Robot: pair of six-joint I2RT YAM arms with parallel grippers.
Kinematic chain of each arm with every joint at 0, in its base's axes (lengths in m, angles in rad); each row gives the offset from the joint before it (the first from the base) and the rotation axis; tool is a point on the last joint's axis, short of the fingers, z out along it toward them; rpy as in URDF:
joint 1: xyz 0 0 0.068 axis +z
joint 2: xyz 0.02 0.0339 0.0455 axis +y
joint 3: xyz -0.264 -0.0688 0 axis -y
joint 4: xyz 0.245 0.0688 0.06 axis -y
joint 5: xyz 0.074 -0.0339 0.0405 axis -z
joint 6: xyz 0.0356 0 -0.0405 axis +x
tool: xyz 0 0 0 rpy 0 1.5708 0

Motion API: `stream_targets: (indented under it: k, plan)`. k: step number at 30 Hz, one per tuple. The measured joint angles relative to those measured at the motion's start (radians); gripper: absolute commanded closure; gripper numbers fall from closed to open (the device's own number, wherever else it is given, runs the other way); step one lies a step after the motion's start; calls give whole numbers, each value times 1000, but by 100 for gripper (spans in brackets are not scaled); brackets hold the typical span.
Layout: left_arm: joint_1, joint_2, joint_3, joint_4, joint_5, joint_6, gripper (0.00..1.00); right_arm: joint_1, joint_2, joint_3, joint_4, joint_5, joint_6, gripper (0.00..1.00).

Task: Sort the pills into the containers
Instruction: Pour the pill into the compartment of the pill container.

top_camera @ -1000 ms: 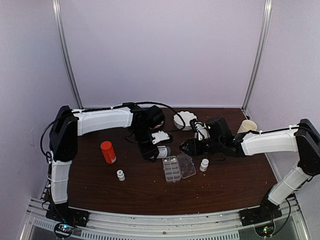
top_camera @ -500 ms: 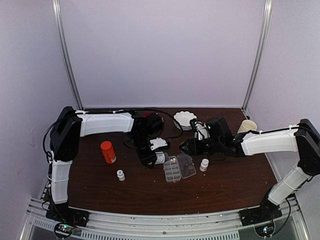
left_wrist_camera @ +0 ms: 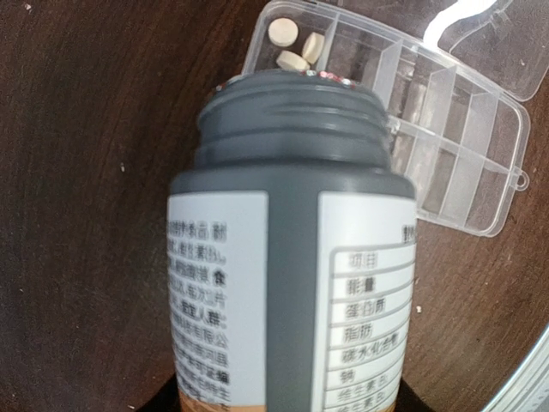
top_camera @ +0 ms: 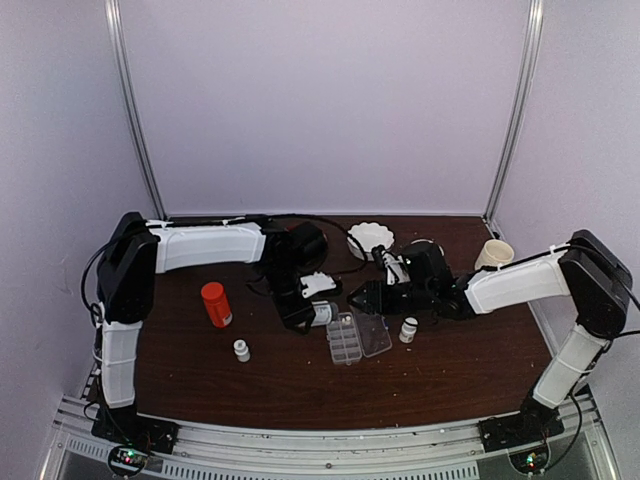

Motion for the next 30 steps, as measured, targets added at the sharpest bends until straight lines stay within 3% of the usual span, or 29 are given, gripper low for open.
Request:
stream_targets:
  k: [7, 30]
  plan:
    - [0, -23, 0, 12, 9, -2, 100, 0, 111, 14, 16, -58, 71, 100]
    - [5, -56, -21, 23, 6, -16, 100, 14, 176, 148, 19, -149, 79, 100]
